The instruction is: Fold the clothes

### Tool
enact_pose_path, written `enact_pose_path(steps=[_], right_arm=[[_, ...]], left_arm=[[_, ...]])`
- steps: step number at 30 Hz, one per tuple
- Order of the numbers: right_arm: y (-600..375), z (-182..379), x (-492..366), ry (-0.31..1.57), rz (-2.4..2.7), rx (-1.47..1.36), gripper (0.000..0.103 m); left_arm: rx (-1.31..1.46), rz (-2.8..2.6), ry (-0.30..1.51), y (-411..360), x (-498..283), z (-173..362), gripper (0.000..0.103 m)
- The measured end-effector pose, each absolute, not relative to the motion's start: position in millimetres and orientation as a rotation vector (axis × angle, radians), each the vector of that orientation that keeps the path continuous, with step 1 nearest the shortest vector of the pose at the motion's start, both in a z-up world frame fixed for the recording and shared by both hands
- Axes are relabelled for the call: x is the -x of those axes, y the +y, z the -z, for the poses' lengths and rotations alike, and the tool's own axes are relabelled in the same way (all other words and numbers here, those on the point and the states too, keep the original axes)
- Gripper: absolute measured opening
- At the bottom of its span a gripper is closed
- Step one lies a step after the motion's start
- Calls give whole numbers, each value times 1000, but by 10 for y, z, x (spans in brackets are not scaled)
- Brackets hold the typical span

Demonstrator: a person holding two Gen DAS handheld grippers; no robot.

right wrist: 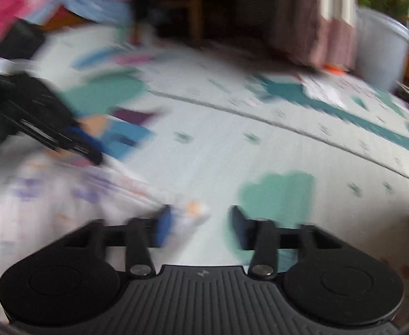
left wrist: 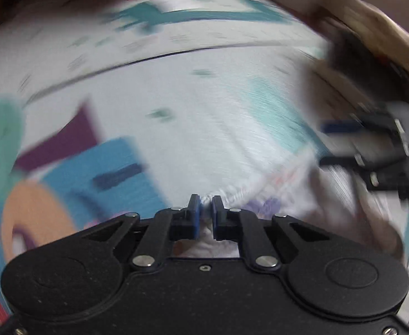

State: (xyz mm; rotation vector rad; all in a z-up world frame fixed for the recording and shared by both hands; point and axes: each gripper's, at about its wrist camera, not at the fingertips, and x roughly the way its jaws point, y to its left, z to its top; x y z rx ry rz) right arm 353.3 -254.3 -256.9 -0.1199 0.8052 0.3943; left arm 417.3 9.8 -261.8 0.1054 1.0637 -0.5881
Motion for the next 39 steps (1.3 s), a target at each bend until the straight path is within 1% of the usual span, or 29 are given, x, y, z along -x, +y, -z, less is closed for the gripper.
enact_pose_path(steps=[1,2,3,5,8,9,10,11,13,16,17,18,19,20,22,24,25,26,27,28,29,30,32,33,36,39], right_arm=[[-2578,2564,-3558,822,-371,75,55],[-2625,2542,-3546,828,-356,21,57],[-2668,2516,-3507,832,-356,-24,60],[-2692,2454,-3309,835,-395,-48,70],[-2579,2424,-2881,881,-526,15,72],[-2550,2448,-2760,918,-560,19,72],[-2535,2478,-2651,957,-601,4,73],[-2520,2505,-2551,985,-629,-5,73],[-2472,2571,-2417,1021,-645,23,75],[-2379,2660,-2254,1054,-651,122,75],[-2350,2680,-2204,1048,-646,176,74],[-2340,2695,-2158,1038,-644,223,71],[-2369,2710,-2149,1036,-636,239,60],[-2422,2726,-2164,1043,-623,233,47],[-2705,2783,-2263,1090,-574,54,41],[-3004,2859,-2327,1116,-516,-115,40],[-3077,2872,-2330,1109,-506,-149,40],[-3116,2874,-2322,1099,-490,-166,44],[-3154,2875,-2313,1089,-475,-182,46],[-3168,2850,-2281,1071,-465,-186,48],[-3161,2800,-2227,1045,-461,-180,52],[-3153,2751,-2174,1019,-456,-174,55],[-3153,2642,-2058,960,-443,-156,67],[-3172,2575,-1988,921,-432,-140,69],[-3250,2478,-1853,847,-436,-143,70],[-3163,2518,-1810,816,-459,-51,67]], left_arm=[[-97,552,1079,119,-4208,2669,10],[-91,535,1068,132,-4202,2657,16],[-86,522,1050,144,-4187,2633,27],[-108,520,1005,144,-4141,2564,30],[-156,637,948,67,-4038,2456,32],[-150,696,953,10,-4015,2460,40],[-144,754,960,-52,-3991,2469,47],[-170,799,957,-149,-3964,2503,51],[-300,827,930,-404,-3912,2604,51],[-361,837,945,-652,-3932,2780,51],[-380,847,951,-694,-3920,2800,47],[-398,859,955,-729,-3904,2812,24],[-417,871,960,-763,-3889,2824,16],[-386,872,972,-722,-3894,2777,5],[-304,868,999,-610,-3912,2659,5],[-231,807,985,-492,-3984,2622,6],[-195,774,975,-433,-4022,2607,9],[-172,740,979,-413,-4049,2625,13],[-191,721,978,-424,-4036,2634,26],[-218,705,974,-440,-4014,2640,32],[-246,688,971,-455,-3993,2646,36],[-256,667,949,-437,-3959,2617,36],[-288,675,884,-400,-3841,2520,36],[-302,714,855,-408,-3773,2476,36],[-273,894,808,-563,-3570,2385,36],[-297,1051,804,-918,-3325,2439,37]])
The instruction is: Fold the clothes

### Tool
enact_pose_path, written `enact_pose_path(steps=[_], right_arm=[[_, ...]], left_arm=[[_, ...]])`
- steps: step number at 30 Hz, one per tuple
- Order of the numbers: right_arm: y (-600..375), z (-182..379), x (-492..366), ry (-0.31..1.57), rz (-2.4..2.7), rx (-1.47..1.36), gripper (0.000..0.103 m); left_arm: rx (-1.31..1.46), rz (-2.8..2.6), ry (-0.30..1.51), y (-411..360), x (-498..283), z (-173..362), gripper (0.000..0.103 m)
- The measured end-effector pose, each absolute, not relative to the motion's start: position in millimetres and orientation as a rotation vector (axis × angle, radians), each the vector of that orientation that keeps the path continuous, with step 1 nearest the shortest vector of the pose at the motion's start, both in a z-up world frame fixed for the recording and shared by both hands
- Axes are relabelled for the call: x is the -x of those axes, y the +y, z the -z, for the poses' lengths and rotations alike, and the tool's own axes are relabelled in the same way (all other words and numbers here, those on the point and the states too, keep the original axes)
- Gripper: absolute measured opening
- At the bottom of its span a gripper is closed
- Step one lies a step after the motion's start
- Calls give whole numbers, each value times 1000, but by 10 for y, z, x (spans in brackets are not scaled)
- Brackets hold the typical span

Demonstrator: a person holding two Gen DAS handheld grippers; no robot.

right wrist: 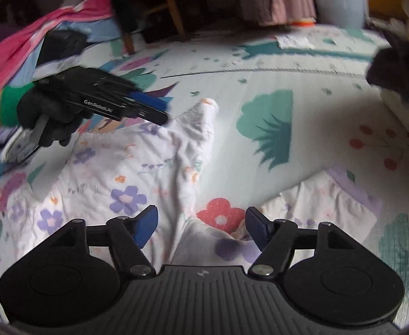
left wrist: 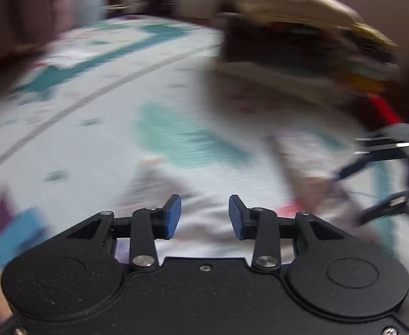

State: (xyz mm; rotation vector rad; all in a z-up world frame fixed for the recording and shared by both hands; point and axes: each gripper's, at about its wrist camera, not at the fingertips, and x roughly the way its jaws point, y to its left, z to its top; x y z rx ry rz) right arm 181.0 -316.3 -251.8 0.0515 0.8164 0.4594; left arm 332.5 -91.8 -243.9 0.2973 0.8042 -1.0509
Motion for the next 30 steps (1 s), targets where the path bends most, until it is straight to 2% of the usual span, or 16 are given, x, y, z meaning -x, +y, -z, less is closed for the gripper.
enact_pose_path(steps=[2,3,5,10,14,15,17,20,24,26,30], right_arm=[[-3095,2724,-1823,901,-414,56,51],[-3137,2829,-1806,924,-386,41,51],[-3236,2858,-1736,916,-365,-6,49],[-3184,2844,-1638,927,-345,36,50],[-3134,2851,-1641,940,-347,63,50],[-3125,2847,-1630,952,-344,64,50],[-3121,2831,-1573,980,-340,68,50],[-3153,2811,-1439,1039,-332,60,50],[-3245,2816,-1230,1125,-319,20,50],[-3324,2841,-1179,1185,-301,-39,54],[-3475,2768,-1129,1146,-290,-152,52]], left_arm=[[-444,1021,821,-1195,-3150,2650,39],[-523,943,849,-1289,-3124,2832,44],[-430,892,799,-1260,-3124,2934,48],[-348,886,731,-1127,-3222,2878,48],[-335,805,799,-1267,-3606,2995,48],[-341,786,841,-1309,-3700,3016,53],[-284,771,856,-1290,-3785,2930,52],[-91,789,855,-1022,-3860,2723,52],[-171,751,837,-407,-3769,2547,52],[-215,704,840,-71,-3711,2520,52],[-168,642,873,311,-3567,2546,52]])
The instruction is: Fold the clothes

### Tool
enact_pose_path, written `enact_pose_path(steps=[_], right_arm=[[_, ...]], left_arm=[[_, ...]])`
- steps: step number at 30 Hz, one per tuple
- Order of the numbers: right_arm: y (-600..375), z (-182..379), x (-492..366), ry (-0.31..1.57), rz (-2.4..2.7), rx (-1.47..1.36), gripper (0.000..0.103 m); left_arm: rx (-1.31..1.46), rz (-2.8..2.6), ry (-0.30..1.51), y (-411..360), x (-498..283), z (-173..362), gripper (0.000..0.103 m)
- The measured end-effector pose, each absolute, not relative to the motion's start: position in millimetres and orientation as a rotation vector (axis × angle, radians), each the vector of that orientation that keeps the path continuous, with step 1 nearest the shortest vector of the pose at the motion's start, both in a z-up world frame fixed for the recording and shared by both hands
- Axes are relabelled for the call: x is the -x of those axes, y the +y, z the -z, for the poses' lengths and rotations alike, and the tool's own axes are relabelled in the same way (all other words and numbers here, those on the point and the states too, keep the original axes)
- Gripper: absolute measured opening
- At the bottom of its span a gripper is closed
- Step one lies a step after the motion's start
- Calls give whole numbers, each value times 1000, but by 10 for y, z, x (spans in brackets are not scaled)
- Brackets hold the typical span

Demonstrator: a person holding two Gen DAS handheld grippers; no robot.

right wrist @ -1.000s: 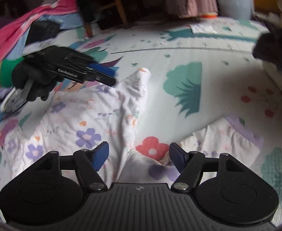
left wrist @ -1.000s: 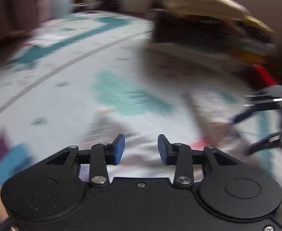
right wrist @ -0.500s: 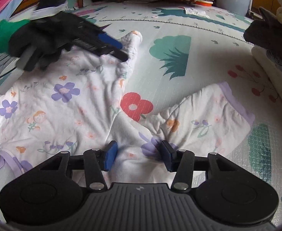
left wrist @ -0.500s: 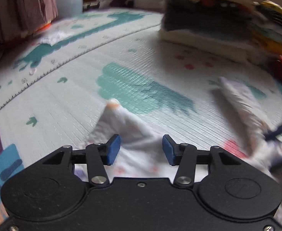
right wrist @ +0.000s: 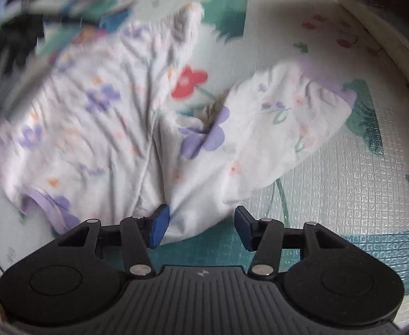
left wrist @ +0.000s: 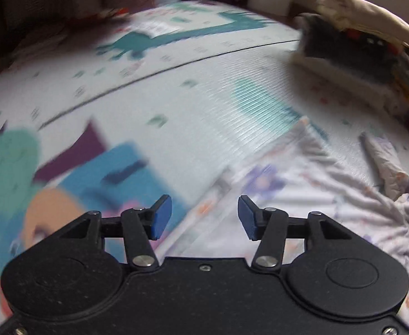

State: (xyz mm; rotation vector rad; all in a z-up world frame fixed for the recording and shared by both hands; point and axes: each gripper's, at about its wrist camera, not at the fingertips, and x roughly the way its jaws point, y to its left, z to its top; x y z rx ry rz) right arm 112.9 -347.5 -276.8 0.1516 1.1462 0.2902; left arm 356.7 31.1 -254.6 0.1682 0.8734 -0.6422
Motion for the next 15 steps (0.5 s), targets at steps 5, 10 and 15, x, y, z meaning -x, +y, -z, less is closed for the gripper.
enact_pose_path(steps=[5,10,15], right_arm=[[-3815,2755,-1151,1041,-159,-356,66],[-4387,2898,-1197,856,51,-624,68],[-4250,3065,-1677,845,-5,-467,33]], left_arm=[[-91,677,879,316,-3346,2547,52],[4,770,935,173,-3032,2577,52],[-27,866,986,-34,-2714,2665,52]])
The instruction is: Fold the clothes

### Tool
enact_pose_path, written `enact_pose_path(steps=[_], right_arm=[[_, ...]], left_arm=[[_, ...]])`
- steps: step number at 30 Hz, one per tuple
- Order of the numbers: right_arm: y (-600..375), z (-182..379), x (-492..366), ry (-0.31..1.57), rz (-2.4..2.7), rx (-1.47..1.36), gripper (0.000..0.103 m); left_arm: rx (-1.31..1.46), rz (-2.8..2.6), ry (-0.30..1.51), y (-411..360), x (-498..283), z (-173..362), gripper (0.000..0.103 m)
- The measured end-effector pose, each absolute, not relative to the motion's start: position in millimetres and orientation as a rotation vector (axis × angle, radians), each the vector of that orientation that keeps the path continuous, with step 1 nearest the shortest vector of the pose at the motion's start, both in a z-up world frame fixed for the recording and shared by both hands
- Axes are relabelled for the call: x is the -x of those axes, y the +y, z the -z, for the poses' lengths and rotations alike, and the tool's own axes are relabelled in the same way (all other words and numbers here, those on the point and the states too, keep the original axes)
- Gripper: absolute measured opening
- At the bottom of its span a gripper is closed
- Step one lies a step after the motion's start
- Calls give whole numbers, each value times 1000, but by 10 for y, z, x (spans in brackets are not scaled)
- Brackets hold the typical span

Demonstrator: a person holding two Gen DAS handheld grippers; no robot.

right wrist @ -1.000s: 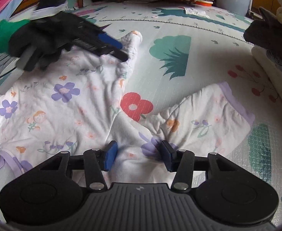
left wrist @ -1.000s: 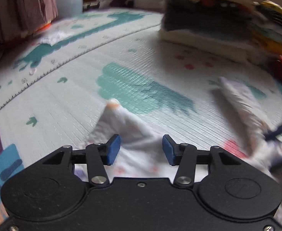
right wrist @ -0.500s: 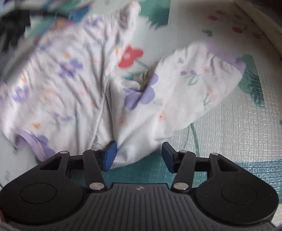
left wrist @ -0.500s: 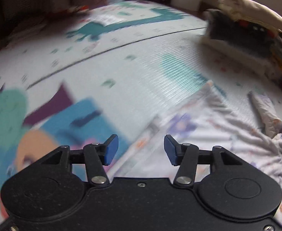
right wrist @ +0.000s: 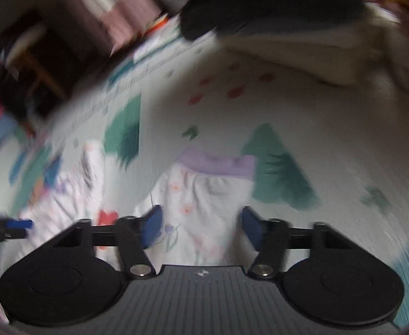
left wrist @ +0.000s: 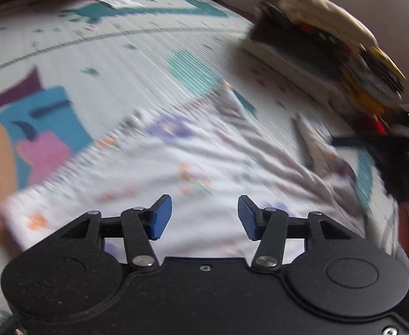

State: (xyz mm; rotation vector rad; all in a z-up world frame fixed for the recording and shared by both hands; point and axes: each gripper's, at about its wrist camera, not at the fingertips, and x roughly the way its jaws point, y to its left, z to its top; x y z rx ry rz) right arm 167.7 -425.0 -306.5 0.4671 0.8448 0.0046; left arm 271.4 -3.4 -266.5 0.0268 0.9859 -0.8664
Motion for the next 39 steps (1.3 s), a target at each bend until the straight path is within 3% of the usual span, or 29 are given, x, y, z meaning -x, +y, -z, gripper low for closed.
enact_pose_path(steps=[2,7,9,11,15,19,22,26,32,36,39], right_arm=[[-4199,3024,-1702,840,11,-397,10],[-4568,2616,-1104,815,164,-501,10],[-4621,2676,-947,918,225,-462,21],[-4620,2697,-830,931,306,-361,58],[-4276,2551,-867,824,194,-135,58],[-3494,2565,-1015,752,-249,90,50],[-3155,2956,-1066,839,-383,285,48],[-3488,3028,-1072,838,-329,229,64],[-3012,2671,-767,755,-504,314,63],[-2366,2654,-653,757,-750,308,61],[-2189,2791,-600,861,-885,373,62]], left_arm=[[-34,917,1004,-92,-2572,2680,52],[-78,1062,1032,-139,-2165,2722,52],[-109,1077,1040,-144,-2038,2773,52],[-121,1073,1042,-134,-1948,2795,52],[-69,1089,1031,-60,-1805,2684,52],[-60,1133,1016,-4,-1594,2623,52],[-89,1139,1044,20,-1414,2702,52],[-319,1178,1058,4,-1019,2838,51],[-413,1137,857,-8,-660,2727,51],[-572,1150,870,-103,-528,2925,54],[-614,1212,872,-83,-464,2902,55]])
